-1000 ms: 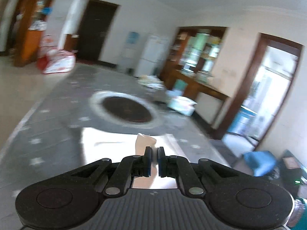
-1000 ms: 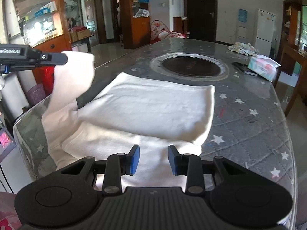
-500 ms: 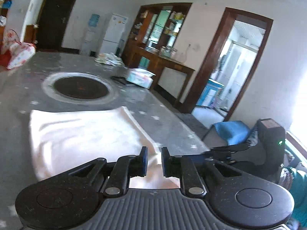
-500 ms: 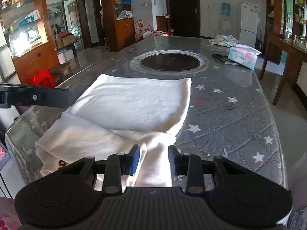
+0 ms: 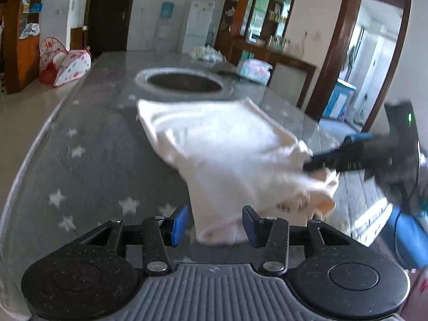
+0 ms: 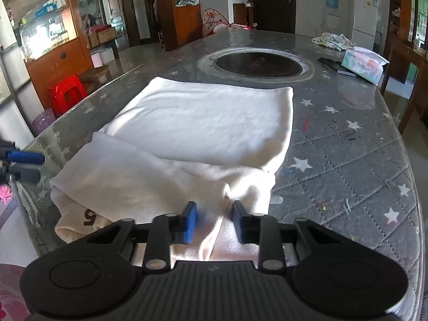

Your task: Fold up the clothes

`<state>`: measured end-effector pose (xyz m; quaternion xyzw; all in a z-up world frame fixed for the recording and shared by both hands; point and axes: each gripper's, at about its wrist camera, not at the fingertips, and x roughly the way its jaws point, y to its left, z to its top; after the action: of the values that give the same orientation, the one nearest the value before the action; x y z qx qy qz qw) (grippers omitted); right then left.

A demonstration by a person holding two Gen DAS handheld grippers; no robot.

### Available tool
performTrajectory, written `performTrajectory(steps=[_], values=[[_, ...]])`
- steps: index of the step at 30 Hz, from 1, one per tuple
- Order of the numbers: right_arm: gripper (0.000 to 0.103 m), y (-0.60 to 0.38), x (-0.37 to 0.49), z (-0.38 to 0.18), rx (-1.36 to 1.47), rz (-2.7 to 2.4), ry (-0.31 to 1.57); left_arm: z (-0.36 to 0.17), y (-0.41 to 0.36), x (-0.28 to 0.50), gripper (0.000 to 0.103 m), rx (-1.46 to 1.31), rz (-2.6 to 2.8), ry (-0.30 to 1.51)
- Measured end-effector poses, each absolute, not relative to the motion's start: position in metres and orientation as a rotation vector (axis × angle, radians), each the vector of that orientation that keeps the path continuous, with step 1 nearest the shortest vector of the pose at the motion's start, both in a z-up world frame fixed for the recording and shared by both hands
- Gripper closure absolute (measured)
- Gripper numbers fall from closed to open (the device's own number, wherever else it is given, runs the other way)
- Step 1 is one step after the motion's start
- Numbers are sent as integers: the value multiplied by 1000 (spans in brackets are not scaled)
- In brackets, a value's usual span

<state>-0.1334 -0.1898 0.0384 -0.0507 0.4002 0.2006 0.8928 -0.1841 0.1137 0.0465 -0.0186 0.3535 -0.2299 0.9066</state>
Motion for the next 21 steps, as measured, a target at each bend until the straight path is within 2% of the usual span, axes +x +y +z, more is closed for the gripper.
performTrajectory(steps=[2,8,10,11,13,21], values=[[96,-190,-134,40,-108,406,821,39,112,-186,55,-29,-470,744],[100,-190,-137,50,-127,391,776,28,109,-181,59,-36,-452,761],[100,-190,-139,56,-140,380,744,27,109,-181,74,-30,-457,757],[100,-190,-139,60,-144,374,726,27,109,-181,77,-24,-457,755],[100,-191,-138,61,-156,366,721,27,109,-182,95,-12,-459,750],[96,-197,-133,56,-158,344,731,38,119,-182,92,11,-481,763]])
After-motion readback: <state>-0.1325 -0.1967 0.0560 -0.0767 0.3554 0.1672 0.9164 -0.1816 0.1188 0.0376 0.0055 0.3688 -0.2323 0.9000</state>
